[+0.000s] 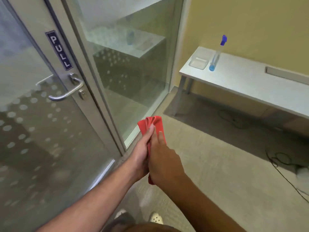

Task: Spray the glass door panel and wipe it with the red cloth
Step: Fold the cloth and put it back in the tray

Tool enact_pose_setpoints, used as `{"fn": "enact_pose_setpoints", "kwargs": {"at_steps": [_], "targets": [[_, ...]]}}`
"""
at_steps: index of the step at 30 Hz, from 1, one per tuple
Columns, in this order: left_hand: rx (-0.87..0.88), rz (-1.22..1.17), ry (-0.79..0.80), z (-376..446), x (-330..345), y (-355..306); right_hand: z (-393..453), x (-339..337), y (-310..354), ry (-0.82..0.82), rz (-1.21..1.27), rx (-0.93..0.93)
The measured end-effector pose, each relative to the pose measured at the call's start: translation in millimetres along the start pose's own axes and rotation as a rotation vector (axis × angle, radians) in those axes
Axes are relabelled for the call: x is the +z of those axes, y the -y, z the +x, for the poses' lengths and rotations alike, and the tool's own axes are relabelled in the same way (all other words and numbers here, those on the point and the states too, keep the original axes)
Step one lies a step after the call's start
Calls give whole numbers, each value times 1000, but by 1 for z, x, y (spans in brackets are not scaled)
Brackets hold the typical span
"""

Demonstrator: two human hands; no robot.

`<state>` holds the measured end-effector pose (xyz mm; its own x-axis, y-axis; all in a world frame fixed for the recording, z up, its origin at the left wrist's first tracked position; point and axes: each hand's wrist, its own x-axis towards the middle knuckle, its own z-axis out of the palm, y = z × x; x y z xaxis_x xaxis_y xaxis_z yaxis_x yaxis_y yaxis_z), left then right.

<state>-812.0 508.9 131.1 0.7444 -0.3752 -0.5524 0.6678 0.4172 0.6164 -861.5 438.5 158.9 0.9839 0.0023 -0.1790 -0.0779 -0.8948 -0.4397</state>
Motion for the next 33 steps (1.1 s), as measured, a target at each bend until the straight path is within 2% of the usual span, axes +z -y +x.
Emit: {"fn": "enact_pose_setpoints", "kwargs": {"at_steps": [3, 7, 8, 9, 12, 13, 14, 17, 19, 29, 33], "targets": [[-87, 24, 8, 33, 21, 5, 16, -14, -23, 129, -45, 181], [-205, -5, 28, 82, 38, 0, 27, -38, -44, 298, 13, 187], [-212, -25, 30, 98, 40, -3, 35, -43, -52, 285, 24, 177], [-216, -52, 41, 114, 41, -7, 43, -51, -61, 204, 71, 170], [-201, -138, 105, 161, 48, -26, 93, -64, -98, -227, 277, 224], [-200, -143, 133, 179, 51, -34, 115, -67, -112, -299, 347, 258], [-202, -129, 156, 195, 55, -43, 139, -70, -125, -295, 448, 306], [-186, -98, 186, 244, 72, -75, 205, -69, -155, -61, 1011, 457], [-194, -66, 177, 276, 84, -96, 237, -73, -167, -5, 1177, 463], [-165, -13, 118, 418, 128, -191, 363, -131, -214, -87, 1199, 425], [-161, 1, 108, 466, 155, -211, 405, -153, -246, -1, 1243, 431]]}}
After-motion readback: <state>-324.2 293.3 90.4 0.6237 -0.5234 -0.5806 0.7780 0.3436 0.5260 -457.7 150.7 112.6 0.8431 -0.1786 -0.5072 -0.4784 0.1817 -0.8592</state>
